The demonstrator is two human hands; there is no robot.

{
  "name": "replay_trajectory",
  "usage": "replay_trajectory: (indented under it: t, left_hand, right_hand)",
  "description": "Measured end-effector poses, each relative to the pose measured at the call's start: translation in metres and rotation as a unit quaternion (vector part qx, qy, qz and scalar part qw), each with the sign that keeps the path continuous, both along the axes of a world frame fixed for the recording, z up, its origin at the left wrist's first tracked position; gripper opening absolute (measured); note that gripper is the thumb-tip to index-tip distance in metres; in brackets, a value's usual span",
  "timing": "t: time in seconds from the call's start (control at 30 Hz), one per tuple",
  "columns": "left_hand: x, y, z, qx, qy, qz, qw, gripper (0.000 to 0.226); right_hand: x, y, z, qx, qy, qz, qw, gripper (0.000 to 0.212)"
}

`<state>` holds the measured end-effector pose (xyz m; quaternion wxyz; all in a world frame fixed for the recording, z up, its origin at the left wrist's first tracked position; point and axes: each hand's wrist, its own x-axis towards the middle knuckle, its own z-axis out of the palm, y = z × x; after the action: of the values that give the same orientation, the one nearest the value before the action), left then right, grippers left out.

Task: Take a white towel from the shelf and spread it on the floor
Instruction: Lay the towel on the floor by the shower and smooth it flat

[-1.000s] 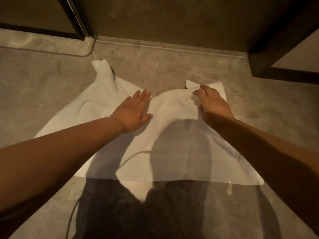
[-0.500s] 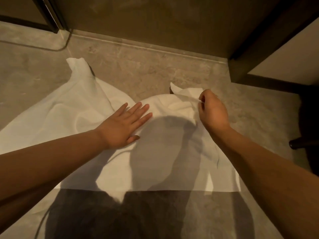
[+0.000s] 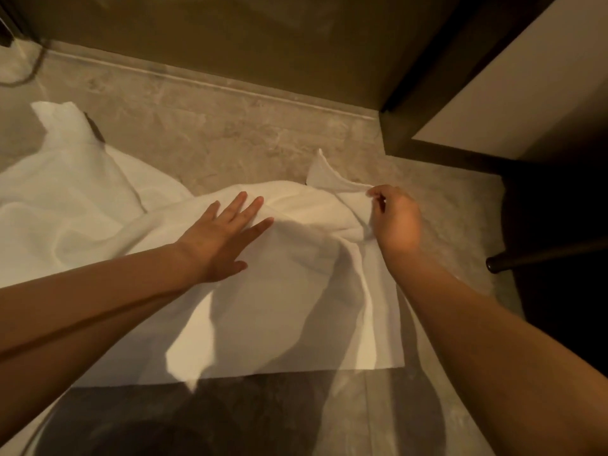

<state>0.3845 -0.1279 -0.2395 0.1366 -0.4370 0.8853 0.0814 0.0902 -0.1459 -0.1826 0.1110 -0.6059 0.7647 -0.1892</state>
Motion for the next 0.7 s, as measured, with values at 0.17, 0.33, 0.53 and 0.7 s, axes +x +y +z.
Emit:
replay_trajectory:
  t: [0.17,0.33,0.53,0.7]
  left_hand:
    - [0.002,0.001,-0.004,-0.013,0.019,-0.009,1.000,0.096]
    - [0.002,-0.001,-0.003,-0.020,0.010,-0.025,0.999,0.097]
    - [-0.004,0.001,0.003,-0.018,-0.040,-0.046,0.998,0.091]
    - [-0.001,0.005,0.003,-0.030,-0.086,-0.081,0.993,0.084]
  right_hand:
    - [-0.023,0.008,-0.009,0.018,-0.019,-0.021,0.999,0.027]
    - [-0.039,0.016,-0.020,0.054,-0.060,-0.058,0.995,0.024]
    - [-0.044,0.012,-0.027,0.121,-0.019,-0.040,0.992,0.030]
    - [-0.022,0.023,-0.019,0.038,0.022,-0.024,0.999,0.037]
